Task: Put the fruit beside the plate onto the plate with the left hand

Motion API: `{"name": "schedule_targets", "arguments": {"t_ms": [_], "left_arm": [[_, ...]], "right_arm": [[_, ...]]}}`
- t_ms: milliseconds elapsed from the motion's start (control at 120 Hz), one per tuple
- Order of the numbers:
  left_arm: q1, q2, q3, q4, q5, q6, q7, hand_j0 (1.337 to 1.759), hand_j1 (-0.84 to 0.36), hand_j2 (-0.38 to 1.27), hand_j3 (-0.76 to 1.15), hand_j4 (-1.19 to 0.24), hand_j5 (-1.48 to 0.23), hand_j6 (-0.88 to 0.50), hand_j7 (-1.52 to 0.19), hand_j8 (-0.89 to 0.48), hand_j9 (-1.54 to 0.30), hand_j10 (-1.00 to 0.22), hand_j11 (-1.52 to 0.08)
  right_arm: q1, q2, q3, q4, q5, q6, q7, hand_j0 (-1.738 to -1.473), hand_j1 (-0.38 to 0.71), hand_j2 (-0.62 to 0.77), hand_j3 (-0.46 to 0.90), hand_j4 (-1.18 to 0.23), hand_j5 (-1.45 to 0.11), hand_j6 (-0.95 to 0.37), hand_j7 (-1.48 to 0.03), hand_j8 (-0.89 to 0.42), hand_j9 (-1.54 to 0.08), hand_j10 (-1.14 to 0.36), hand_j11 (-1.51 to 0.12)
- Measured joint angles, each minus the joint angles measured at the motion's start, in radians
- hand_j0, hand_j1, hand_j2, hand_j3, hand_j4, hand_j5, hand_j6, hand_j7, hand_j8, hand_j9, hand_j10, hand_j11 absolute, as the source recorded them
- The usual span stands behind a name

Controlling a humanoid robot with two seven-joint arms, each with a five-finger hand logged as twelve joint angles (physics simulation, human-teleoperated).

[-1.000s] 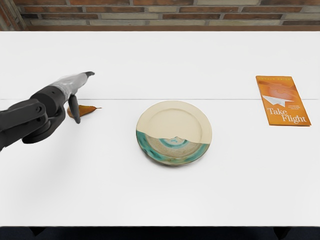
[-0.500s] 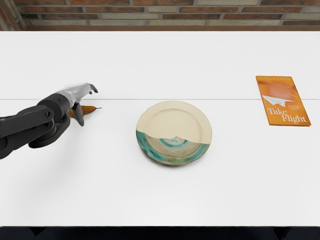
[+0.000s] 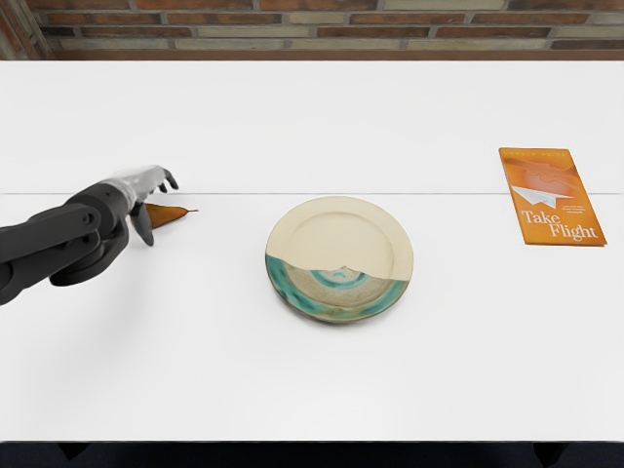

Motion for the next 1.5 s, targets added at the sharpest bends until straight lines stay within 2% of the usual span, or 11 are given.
{"name": "schedule_targets", "arguments": {"t_ms": [592,1058,1500], "left_arm": [[-0.02,0.003,-0.007,0.003,-0.118,0.0,0.0,1.658,-0.22,0.1,0.0,-0.48,-0.62,-0.48,-0.61,-0.48,-0.61,-0.48,-0.61],[-0.017,0.005,-0.005,0.003,-0.134,0.003,0.0,1.658,-0.3,0.12,0.0,-0.55,-0.71,-0.55,-0.7,-0.53,-0.71,-0.55,-0.71],[-0.017,0.005,-0.003,0.003,-0.151,0.001,0.0,1.655,-0.3,0.18,0.0,-0.62,-0.75,-0.58,-0.76,-0.55,-0.78,-0.59,-0.79]], "right_arm": [[0.0,0.0,0.0,0.0,0.0,0.0,0.0,-1.658,-0.33,0.0,0.0,-0.02,-0.02,-0.01,-0.02,-0.01,-0.02,-0.01,-0.02],[0.0,0.0,0.0,0.0,0.0,0.0,0.0,-1.658,-0.33,0.0,0.0,-0.02,-0.02,-0.01,-0.02,-0.01,-0.02,-0.01,-0.02],[0.0,0.0,0.0,0.0,0.0,0.0,0.0,-1.658,-0.33,0.0,0.0,-0.02,-0.02,-0.01,-0.02,-0.01,-0.02,-0.01,-0.02]]}}
